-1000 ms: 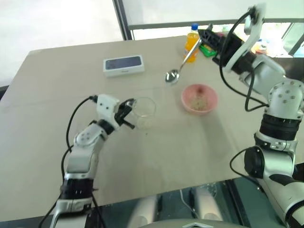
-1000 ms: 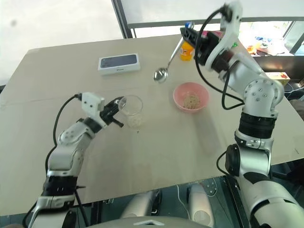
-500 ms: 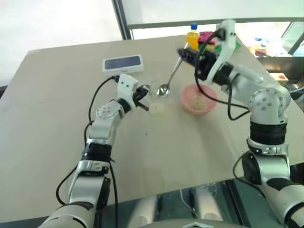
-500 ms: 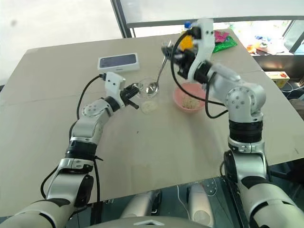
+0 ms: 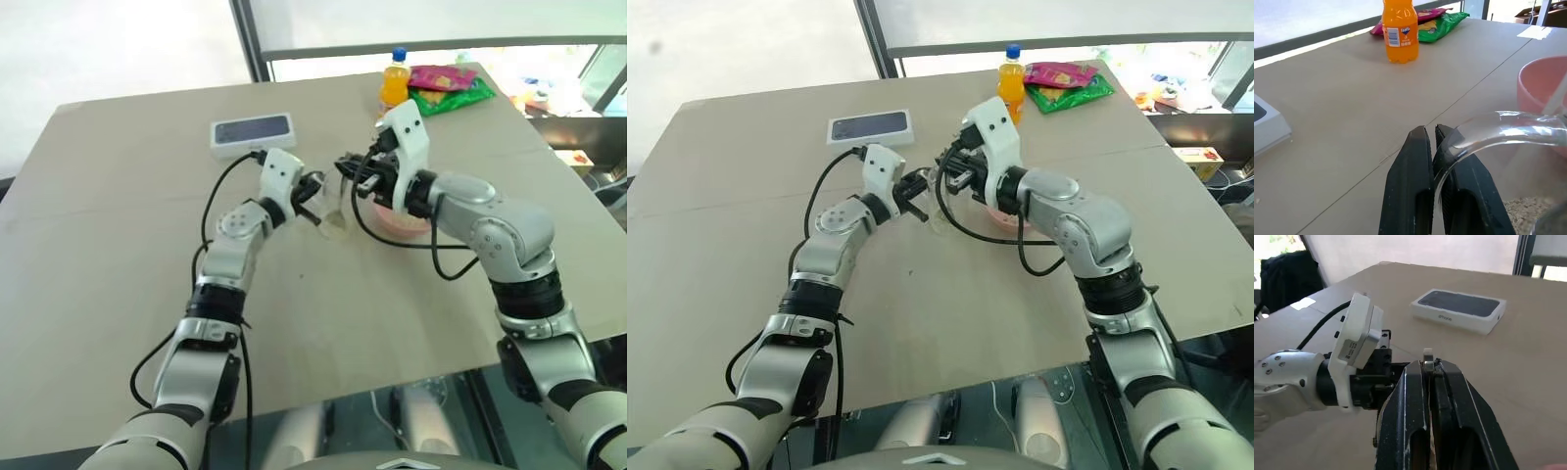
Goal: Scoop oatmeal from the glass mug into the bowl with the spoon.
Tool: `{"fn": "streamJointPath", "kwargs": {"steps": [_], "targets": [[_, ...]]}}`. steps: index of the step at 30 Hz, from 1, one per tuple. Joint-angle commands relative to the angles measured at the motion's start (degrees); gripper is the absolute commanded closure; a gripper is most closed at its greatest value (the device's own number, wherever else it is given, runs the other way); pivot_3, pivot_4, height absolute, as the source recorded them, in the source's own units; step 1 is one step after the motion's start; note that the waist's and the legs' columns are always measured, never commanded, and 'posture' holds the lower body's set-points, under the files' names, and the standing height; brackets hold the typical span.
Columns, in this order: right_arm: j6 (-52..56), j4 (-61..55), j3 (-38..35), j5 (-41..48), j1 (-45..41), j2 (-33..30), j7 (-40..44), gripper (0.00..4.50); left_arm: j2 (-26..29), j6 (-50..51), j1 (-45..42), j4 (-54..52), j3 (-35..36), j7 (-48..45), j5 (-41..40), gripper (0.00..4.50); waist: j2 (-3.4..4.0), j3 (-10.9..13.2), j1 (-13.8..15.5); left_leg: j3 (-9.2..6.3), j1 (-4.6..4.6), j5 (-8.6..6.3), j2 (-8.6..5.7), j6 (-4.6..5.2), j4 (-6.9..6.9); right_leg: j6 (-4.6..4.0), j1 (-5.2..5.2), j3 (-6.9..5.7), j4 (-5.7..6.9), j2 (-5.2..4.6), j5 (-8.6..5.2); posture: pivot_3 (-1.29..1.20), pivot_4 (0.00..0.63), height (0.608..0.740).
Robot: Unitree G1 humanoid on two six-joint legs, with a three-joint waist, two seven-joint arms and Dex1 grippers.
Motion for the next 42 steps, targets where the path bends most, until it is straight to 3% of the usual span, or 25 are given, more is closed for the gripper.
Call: {"fn": "streamJointPath", "kwargs": {"steps": [1, 10, 19, 33, 42], "targets": [[7.6, 0.6, -11.5, 8.1, -2.4, 4.5, -6.6, 4.50, 0.2, -2.3, -0.1, -0.7, -0.1, 0.3, 0.9, 4.44, 0.00, 0.0, 0.0, -0.01, 0.00, 0.00, 0.00, 0.00, 0.00, 0.00, 0.01, 0.00, 0.00, 0.00, 0.00, 0.00, 0.150, 0.740], [16.7, 8.6, -31.2, 17.0, -8.9, 6.6, -18.7, 4.50, -0.6, -4.1, -0.3, 1.3, 0.0, 0.1, 1.4, 4.44, 0.01, 0.0, 0.0, 0.01, 0.01, 0.00, 0.00, 0.00, -0.01, 0.00, -0.01, 0.02, 0.05, 0.00, 0.00, 0.00, 0.150, 0.740], [17.0, 13.1, -40.4, 22.9, -11.5, 5.6, -27.6, 4.50, -3.7, -7.1, -1.5, 4.8, 2.1, -0.1, -1.3, 4.44, 0.01, 0.0, 0.0, 0.02, 0.01, 0.00, -0.02, 0.01, 0.00, 0.00, 0.01, 0.02, 0.06, -0.02, 0.00, 0.00, 0.150, 0.740], [14.5, 16.1, -46.8, 35.9, -10.5, 5.6, -40.7, 4.50, -7.0, -11.7, -2.0, 10.4, 3.0, -0.7, -1.8, 4.44, 0.01, 0.0, 0.0, 0.06, 0.00, 0.01, -0.02, 0.03, 0.01, 0.00, 0.01, 0.05, 0.09, -0.03, 0.00, 0.00, 0.150, 0.740], [11.1, 15.7, -45.7, 44.2, -8.3, 4.8, -45.2, 4.50, -6.7, -11.8, -2.1, 10.9, 2.9, -1.3, -1.6, 4.44, 0.02, 0.0, -0.1, 0.07, 0.00, 0.01, -0.02, 0.04, 0.01, 0.00, 0.01, 0.06, 0.10, -0.02, 0.00, 0.00, 0.150, 0.740]]}}
